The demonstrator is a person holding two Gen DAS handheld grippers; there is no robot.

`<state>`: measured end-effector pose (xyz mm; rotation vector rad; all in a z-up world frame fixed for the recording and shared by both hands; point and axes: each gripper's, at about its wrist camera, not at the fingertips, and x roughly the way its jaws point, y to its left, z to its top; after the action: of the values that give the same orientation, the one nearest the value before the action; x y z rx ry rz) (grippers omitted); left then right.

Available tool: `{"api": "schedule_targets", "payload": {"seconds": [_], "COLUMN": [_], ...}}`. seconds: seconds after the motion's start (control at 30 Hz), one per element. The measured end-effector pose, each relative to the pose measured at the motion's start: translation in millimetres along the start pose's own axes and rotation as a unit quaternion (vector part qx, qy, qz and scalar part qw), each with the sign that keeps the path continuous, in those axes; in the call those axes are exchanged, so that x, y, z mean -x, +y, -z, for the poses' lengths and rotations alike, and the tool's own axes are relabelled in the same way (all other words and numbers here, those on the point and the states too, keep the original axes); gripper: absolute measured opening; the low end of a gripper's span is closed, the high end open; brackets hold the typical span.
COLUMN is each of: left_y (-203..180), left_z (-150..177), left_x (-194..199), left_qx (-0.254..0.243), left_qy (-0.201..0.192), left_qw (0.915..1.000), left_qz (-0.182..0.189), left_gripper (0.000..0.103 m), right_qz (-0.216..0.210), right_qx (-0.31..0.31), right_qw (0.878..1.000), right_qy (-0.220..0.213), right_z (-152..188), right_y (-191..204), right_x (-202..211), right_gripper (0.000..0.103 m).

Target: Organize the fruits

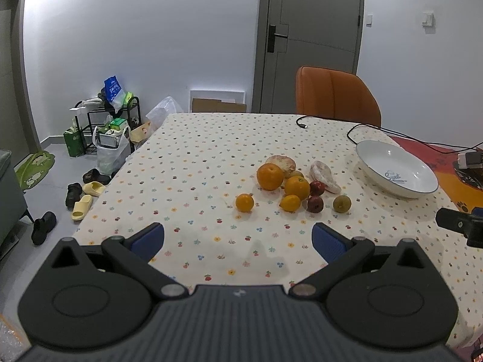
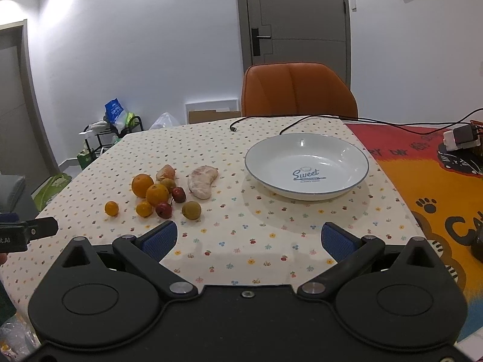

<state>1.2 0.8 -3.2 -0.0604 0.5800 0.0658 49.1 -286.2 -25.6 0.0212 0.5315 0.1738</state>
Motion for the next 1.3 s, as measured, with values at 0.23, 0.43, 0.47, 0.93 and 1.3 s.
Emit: {"api": "schedule_targets", "payload": {"seconds": [0.23,0.43,0.47,0.93,1.3], "left_y": [-0.3,-1.2,-1.4,-5.5,-4.3], "left_z": [-1.8,-4.6,-5.3,-15.2,-17.6], "left_x": [-3.6,-16.6,-18.5,-55.1,-90.7], "left_qx": [-0.002,-0.001,-0.001,0.01,0.012], "left_qy": [-0.003,-0.004,-0.006,-0.004,0.019], "left_qw": [1.0,1.0,1.0,0.9998,0.9997], "left_qz": [-0.002,0.005,0.005,0.019,-0.01], "left_gripper": [0.103,0.103,0.103,0.103,0.101], "right_qz": [-0.015,-0.022,-0.024,-0.036,-0.034], "right_qx": [-0.002,-0.001,-0.002,-0.009,0.025], "right_qw": [1.0,1.0,1.0,0.999,0.999], "right_qy": [0.004,0.001,0.004,0.012,0.022], "right_z": [-1.9,-5.4,-5.7,-9.3,-14.7], "right_y": [1.0,7.7,7.9,15.3,30.9], "right_x": [-6.5,-20.1,-22.5,-60.4,-93.0], "right_gripper": [0.103,0.103,0.103,0.103,0.103]}}
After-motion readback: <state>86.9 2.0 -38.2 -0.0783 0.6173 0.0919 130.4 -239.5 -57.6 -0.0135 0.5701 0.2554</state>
